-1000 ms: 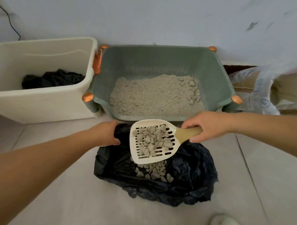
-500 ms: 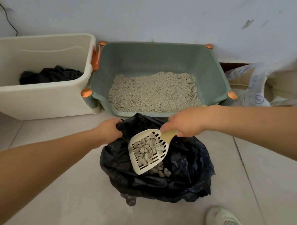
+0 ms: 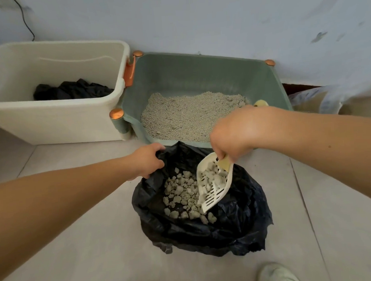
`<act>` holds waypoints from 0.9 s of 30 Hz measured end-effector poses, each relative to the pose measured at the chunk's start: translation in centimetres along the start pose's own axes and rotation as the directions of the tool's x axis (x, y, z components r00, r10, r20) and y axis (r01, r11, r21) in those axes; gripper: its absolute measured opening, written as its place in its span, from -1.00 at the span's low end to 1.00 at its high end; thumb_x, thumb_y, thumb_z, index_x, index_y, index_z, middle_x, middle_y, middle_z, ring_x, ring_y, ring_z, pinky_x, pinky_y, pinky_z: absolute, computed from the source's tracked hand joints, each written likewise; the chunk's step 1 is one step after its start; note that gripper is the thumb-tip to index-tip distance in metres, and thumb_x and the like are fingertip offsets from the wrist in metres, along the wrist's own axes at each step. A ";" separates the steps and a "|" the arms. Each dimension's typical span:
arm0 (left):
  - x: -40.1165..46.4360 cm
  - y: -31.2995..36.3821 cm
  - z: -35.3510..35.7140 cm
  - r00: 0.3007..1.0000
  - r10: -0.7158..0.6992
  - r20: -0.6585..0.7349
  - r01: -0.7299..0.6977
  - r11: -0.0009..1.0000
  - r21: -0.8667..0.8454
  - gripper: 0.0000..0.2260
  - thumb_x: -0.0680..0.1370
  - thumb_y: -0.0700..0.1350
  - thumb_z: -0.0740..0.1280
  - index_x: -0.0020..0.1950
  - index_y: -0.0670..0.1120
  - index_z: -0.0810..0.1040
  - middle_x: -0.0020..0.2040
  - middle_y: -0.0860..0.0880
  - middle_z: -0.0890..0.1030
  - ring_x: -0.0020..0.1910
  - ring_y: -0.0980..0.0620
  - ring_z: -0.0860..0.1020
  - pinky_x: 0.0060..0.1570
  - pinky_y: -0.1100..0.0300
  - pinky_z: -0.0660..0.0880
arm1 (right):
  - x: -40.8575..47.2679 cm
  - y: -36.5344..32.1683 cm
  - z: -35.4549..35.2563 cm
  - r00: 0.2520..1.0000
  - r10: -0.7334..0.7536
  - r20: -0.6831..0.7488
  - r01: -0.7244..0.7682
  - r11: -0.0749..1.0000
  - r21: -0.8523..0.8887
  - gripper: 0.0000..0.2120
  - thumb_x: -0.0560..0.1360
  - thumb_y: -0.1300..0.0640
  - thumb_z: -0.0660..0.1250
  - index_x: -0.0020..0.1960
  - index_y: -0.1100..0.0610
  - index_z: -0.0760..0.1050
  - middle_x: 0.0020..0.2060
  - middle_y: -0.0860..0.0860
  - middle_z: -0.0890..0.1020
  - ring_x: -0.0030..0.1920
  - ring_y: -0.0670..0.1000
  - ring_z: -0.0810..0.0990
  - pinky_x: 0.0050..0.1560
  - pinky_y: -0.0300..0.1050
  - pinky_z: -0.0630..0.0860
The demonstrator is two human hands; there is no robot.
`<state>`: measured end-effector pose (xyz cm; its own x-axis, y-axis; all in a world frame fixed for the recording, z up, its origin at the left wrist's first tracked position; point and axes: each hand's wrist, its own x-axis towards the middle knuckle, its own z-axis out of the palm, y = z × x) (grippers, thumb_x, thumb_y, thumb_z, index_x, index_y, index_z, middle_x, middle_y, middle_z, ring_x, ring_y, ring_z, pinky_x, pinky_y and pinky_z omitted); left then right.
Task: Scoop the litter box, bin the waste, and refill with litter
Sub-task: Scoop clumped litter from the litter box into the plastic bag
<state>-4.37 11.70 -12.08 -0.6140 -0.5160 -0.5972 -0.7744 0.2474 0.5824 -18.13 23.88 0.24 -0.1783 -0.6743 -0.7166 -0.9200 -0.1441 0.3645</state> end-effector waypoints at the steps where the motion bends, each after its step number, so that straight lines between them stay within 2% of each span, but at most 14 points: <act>1: 0.1 0.2 0.0 1.000 0.006 0.004 -0.006 1.000 -0.005 -0.61 0.57 -0.22 0.23 0.38 0.01 0.35 0.17 -0.17 0.49 -0.02 -0.14 0.56 -0.31 0.18 0.54 | 0.0 -0.2 0.0 0.999 0.016 0.030 -0.015 1.000 -0.021 -0.71 0.53 0.06 0.30 0.25 -0.02 0.51 0.09 -0.08 0.58 -0.08 0.01 0.50 -0.41 -0.21 0.29; 5: 0.3 0.8 0.1 1.000 0.024 0.015 -0.024 0.999 -0.032 -0.62 0.57 -0.24 0.22 0.37 -0.01 0.35 0.04 -0.15 0.48 -0.23 -0.04 0.51 -0.32 0.20 0.54 | -0.2 -0.7 0.0 0.995 0.017 0.102 -0.004 0.992 -0.128 -0.70 0.53 0.05 0.29 0.25 0.01 0.50 0.05 -0.07 0.57 -0.13 0.00 0.47 -0.44 -0.21 0.28; 9: 0.4 1.0 0.1 1.000 0.020 0.011 -0.020 1.000 -0.015 -0.63 0.58 -0.23 0.23 0.37 0.00 0.35 -0.06 -0.11 0.48 -0.24 -0.03 0.50 -0.27 0.19 0.54 | -0.2 -0.5 0.1 0.992 0.032 0.119 -0.018 0.993 -0.116 -0.71 0.52 0.04 0.30 0.24 0.01 0.51 0.00 -0.07 0.57 -0.14 0.01 0.48 -0.42 -0.19 0.30; 11: 0.3 1.0 0.2 0.999 0.034 0.003 -0.034 0.999 0.018 -0.62 0.56 -0.19 0.26 0.38 -0.01 0.35 0.05 -0.13 0.50 -0.12 -0.07 0.53 -0.16 0.14 0.55 | -0.1 -0.4 0.2 0.991 0.053 0.124 -0.042 0.996 -0.085 -0.72 0.52 0.05 0.31 0.23 0.00 0.50 -0.06 -0.07 0.54 -0.18 0.01 0.47 -0.42 -0.17 0.28; 13: 0.2 0.6 0.4 0.997 0.073 -0.011 -0.070 0.979 0.193 -0.52 0.51 -0.08 0.35 0.41 -0.01 0.32 0.25 -0.14 0.47 0.14 -0.10 0.50 0.11 0.08 0.48 | -0.1 -0.5 0.4 0.987 0.079 0.141 -0.069 0.995 -0.073 -0.78 0.52 0.07 0.31 0.16 0.03 0.51 -0.14 -0.06 0.50 -0.29 -0.02 0.41 -0.43 -0.16 0.27; 15: 0.2 -0.2 0.7 0.995 0.098 -0.019 -0.083 0.919 0.386 -0.31 0.42 0.03 0.44 0.47 -0.01 0.21 0.37 -0.15 0.34 0.32 -0.14 0.37 0.30 0.06 0.38 | -0.1 -0.5 0.7 0.985 0.115 0.126 -0.103 0.990 -0.098 -0.96 0.52 0.13 0.31 -0.10 0.09 0.48 -0.29 -0.04 0.42 -0.37 -0.02 0.33 -0.41 -0.16 0.28; 17: 0.1 -1.1 1.3 0.997 0.068 0.021 -0.070 0.893 0.444 -0.18 0.40 -0.03 0.47 0.52 0.05 0.04 0.38 -0.18 0.23 0.32 -0.18 0.35 0.30 0.03 0.39 | -0.1 -0.5 0.9 0.983 0.138 0.118 -0.127 0.987 -0.099 -0.75 0.51 0.19 0.29 -0.30 0.12 0.33 -0.37 -0.02 0.36 -0.40 -0.02 0.29 -0.41 -0.18 0.27; 19: -0.1 -1.7 1.7 0.996 0.054 0.066 -0.077 0.901 0.427 -0.20 0.44 -0.23 0.36 0.53 0.10 -0.03 0.39 -0.18 0.24 0.28 -0.19 0.40 0.24 0.05 0.44 | 0.0 -0.3 0.8 0.985 0.143 0.099 -0.133 0.985 -0.106 -0.72 0.52 0.26 0.26 -0.33 0.12 0.30 -0.38 -0.02 0.36 -0.40 -0.03 0.29 -0.40 -0.20 0.26; 22: -0.4 -2.0 2.2 0.990 0.069 0.125 -0.118 0.888 0.445 -0.34 0.48 -0.35 0.16 0.51 0.08 0.09 0.38 -0.14 0.39 0.32 -0.15 0.40 0.24 0.12 0.39 | 0.5 -0.1 0.9 0.987 0.157 0.028 -0.153 0.981 -0.117 -0.71 0.52 0.31 0.20 -0.34 0.12 0.30 -0.37 -0.03 0.38 -0.39 -0.05 0.30 -0.42 -0.21 0.22; 25: -0.8 -1.8 2.2 0.970 -0.047 0.237 -0.075 0.873 0.482 -0.39 0.50 -0.37 0.07 0.49 0.09 0.19 0.40 -0.11 0.37 0.33 -0.13 0.38 0.27 0.13 0.40 | 1.0 -0.1 1.0 0.988 0.120 -0.092 -0.135 0.975 -0.175 -0.70 0.53 0.30 0.19 -0.35 0.11 0.31 -0.39 -0.04 0.40 -0.39 -0.05 0.29 -0.32 -0.19 0.26; 27: -1.2 -1.8 1.8 0.939 -0.146 0.312 -0.024 0.875 0.483 -0.40 0.49 -0.38 0.07 0.43 0.13 0.29 0.35 -0.11 0.40 0.25 -0.14 0.44 0.18 0.08 0.50 | 1.3 -0.2 0.9 0.986 0.055 -0.154 -0.094 0.962 -0.258 -0.70 0.54 0.27 0.20 -0.35 0.09 0.30 -0.38 -0.04 0.41 -0.38 -0.05 0.27 -0.17 -0.14 0.28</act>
<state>-2.47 13.33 -13.37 -0.5111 -0.2651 -0.8176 -0.7367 0.6251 0.2579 -18.54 23.73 -1.30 -0.1729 -0.7850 -0.5949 -0.7778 -0.2618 0.5714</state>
